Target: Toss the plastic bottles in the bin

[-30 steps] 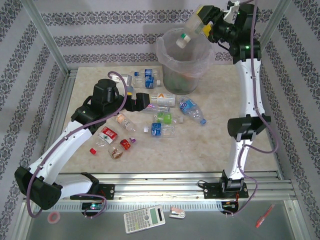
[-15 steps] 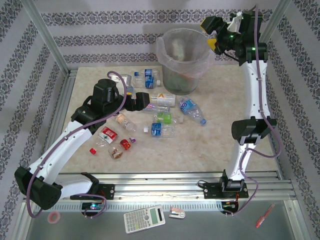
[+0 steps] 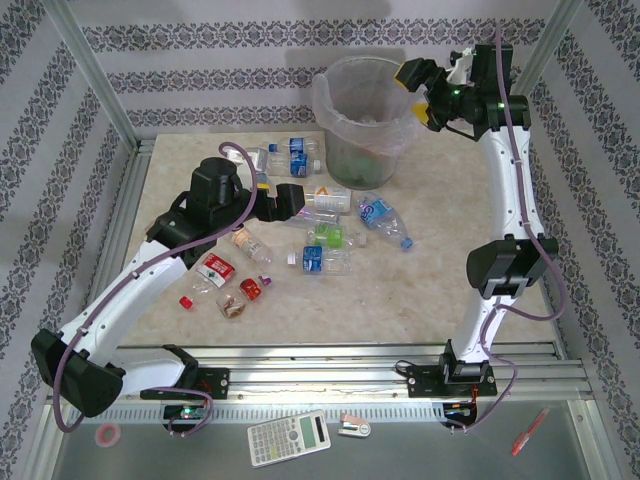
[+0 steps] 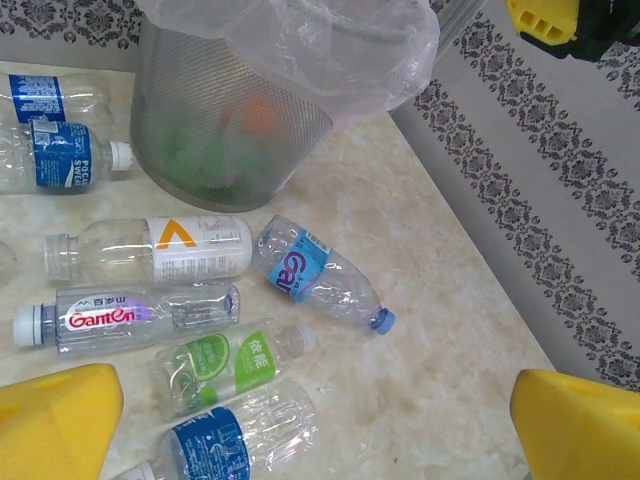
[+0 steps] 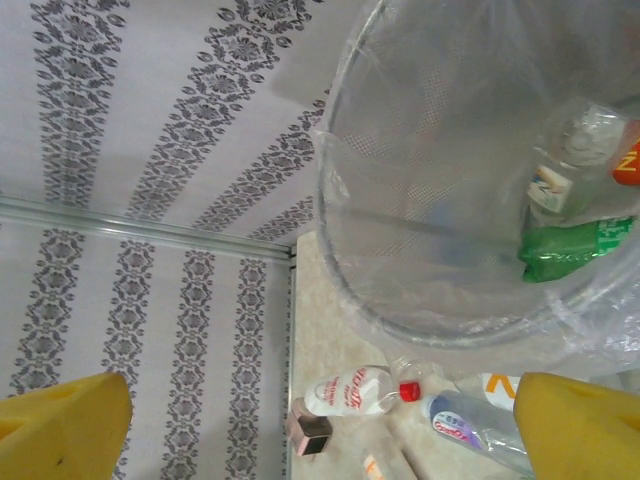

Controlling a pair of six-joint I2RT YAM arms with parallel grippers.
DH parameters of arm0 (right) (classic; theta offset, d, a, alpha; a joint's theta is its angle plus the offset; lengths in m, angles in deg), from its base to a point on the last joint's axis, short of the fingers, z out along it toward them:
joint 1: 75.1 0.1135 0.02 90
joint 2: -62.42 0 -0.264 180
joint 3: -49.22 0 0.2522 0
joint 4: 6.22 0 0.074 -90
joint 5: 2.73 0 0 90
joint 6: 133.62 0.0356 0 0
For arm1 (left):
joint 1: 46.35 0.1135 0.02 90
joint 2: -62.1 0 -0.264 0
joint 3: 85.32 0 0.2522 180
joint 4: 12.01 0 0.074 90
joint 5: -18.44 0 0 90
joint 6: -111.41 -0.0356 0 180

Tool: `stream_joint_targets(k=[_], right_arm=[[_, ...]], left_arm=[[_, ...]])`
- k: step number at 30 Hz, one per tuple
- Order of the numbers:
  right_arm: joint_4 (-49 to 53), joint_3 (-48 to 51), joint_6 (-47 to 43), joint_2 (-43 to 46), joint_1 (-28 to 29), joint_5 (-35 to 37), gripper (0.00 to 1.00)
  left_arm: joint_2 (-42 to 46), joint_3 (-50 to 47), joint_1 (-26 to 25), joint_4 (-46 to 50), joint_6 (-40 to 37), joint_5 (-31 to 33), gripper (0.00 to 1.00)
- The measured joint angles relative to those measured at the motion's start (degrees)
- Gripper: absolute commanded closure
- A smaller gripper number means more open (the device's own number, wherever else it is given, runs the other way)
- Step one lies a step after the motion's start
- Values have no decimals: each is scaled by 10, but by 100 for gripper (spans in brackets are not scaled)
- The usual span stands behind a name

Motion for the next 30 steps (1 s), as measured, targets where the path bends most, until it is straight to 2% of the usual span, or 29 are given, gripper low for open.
stream_joint_targets(k=[15,30], right_arm=[[10,195,-120,142,0,41,2],[23,359,-193,168,-45,58,2]], left_arm=[[0,0,0,0,-5,0,0],[-5,11,0,1,-17,0,0]])
